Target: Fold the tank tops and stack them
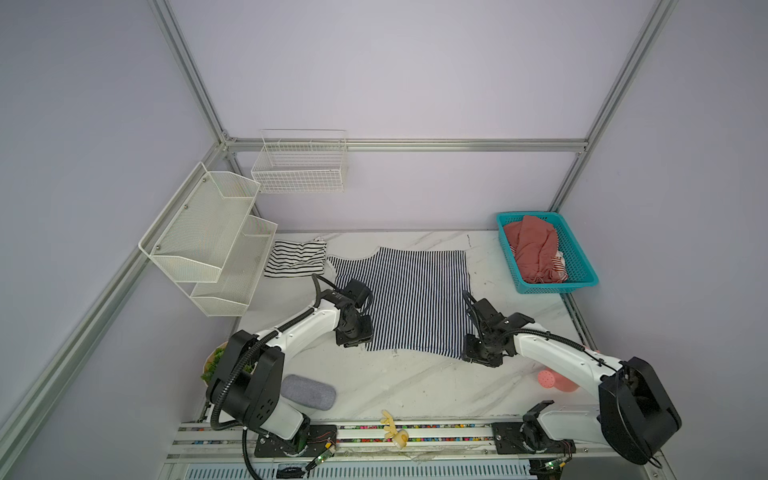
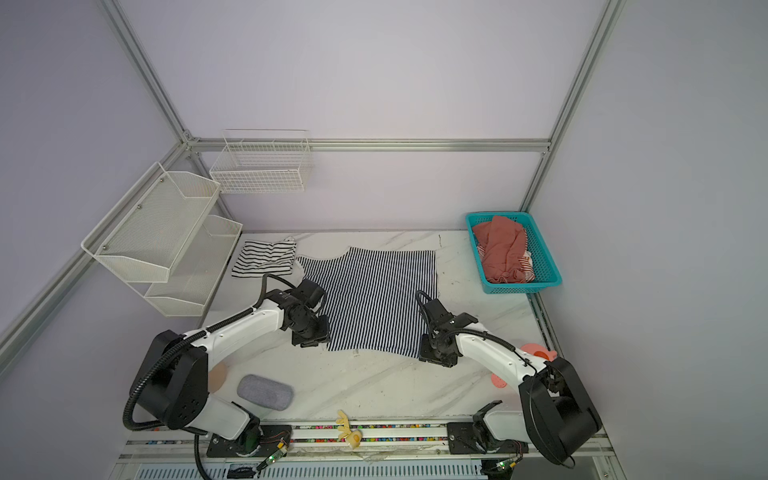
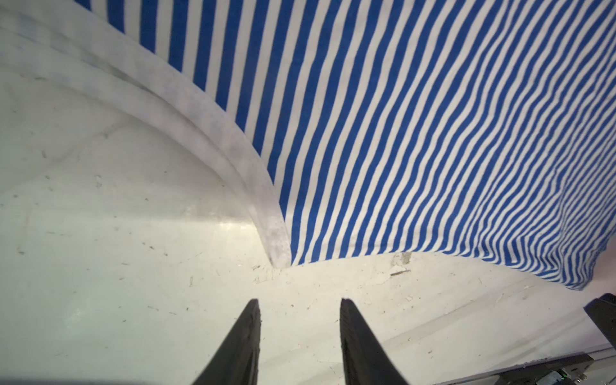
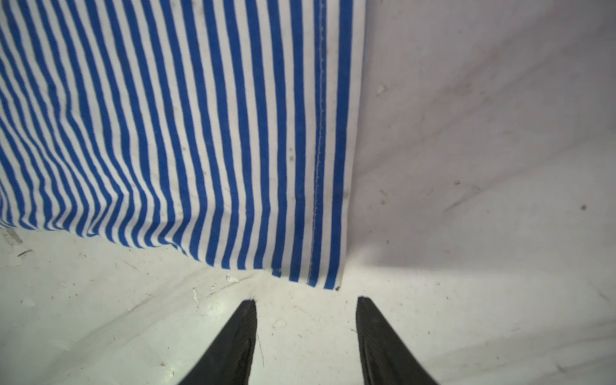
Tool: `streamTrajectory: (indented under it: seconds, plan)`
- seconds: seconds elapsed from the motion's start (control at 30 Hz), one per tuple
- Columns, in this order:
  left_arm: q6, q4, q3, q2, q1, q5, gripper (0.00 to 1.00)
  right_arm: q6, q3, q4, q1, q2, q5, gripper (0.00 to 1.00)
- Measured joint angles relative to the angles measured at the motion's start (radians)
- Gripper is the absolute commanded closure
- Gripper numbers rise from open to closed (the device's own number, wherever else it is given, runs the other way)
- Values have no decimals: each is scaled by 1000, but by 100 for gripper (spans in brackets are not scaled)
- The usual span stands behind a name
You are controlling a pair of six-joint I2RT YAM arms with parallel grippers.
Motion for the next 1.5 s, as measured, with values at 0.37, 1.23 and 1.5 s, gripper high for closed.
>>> streamTrajectory:
  seconds: [0.37, 1.23, 1.5]
  plan:
    - [-28, 10, -2, 62, 0, -33, 66, 24, -23, 20, 0, 31, 11, 48]
    - [-63, 65, -18, 129, 0, -31, 87, 30, -7, 83, 0, 96, 23, 74]
    - [-71, 79, -32, 126, 0, -17, 100, 31, -10, 97, 1, 97, 13, 91]
